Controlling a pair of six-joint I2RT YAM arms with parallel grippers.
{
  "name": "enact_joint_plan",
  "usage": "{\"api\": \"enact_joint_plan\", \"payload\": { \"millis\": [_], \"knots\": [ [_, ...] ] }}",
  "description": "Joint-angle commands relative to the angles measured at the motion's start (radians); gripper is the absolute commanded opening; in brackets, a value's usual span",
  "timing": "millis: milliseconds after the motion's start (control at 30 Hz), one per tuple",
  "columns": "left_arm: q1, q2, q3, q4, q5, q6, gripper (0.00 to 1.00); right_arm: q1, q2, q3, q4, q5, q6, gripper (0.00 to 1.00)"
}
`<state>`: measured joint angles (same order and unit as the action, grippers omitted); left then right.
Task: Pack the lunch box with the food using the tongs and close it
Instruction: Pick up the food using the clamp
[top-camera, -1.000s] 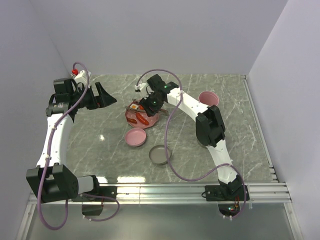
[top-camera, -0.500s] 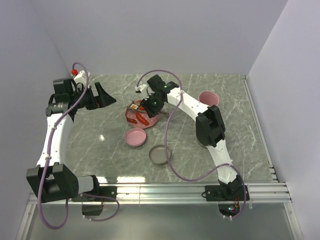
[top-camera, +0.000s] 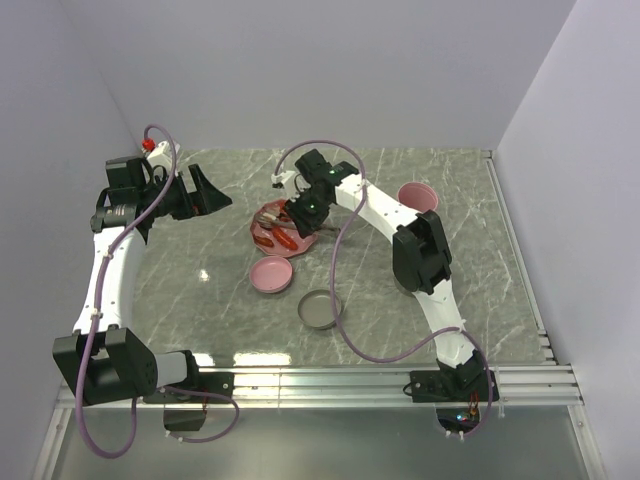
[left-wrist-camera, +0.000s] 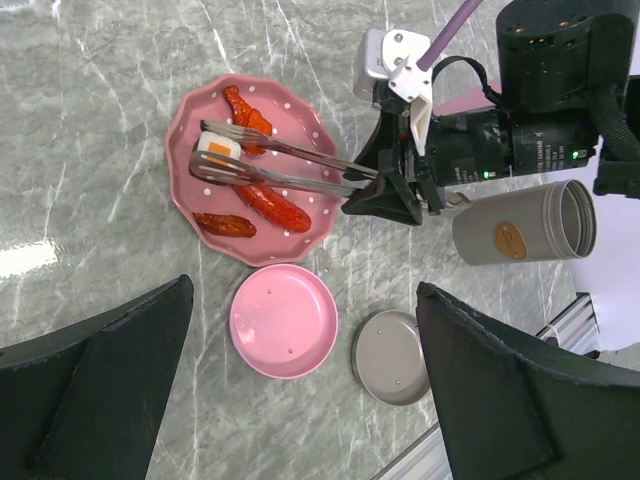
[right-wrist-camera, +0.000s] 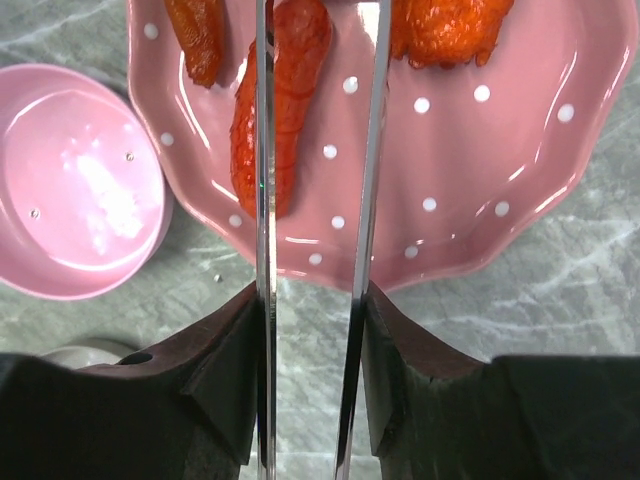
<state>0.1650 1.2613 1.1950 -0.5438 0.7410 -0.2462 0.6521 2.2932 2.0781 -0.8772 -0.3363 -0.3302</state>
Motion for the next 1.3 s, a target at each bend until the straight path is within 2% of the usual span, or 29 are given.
{"api": "enact_joint_plan", "payload": {
  "millis": [0, 167, 467, 667, 933, 1267],
  "knots": [
    [0.004, -0.003, 0.011, 0.012, 0.031, 0.008, 0.99, 0.007, -0.084, 0.066, -0.046, 0.002, -0.013, 0.45],
    [0.005, -0.008, 0.005, 0.013, 0.028, 0.007, 0.99, 0.02, -0.074, 0.08, -0.095, 0.072, -0.044, 0.49],
    [0.008, -0.013, -0.002, 0.018, 0.031, 0.002, 0.99, 0.026, -0.028, 0.1, -0.144, 0.106, -0.05, 0.54],
    [0.01, -0.02, -0.012, 0.021, 0.028, 0.002, 0.99, 0.021, -0.024, 0.112, -0.149, 0.063, -0.035, 0.51],
    [0.013, -0.02, -0.017, 0.027, 0.032, -0.001, 0.99, 0.023, -0.06, 0.116, -0.141, 0.037, -0.032, 0.4],
    [0.013, -0.023, -0.015, 0.027, 0.034, -0.004, 0.99, 0.021, -0.135, 0.111, -0.102, 0.034, -0.006, 0.39]
  ]
}}
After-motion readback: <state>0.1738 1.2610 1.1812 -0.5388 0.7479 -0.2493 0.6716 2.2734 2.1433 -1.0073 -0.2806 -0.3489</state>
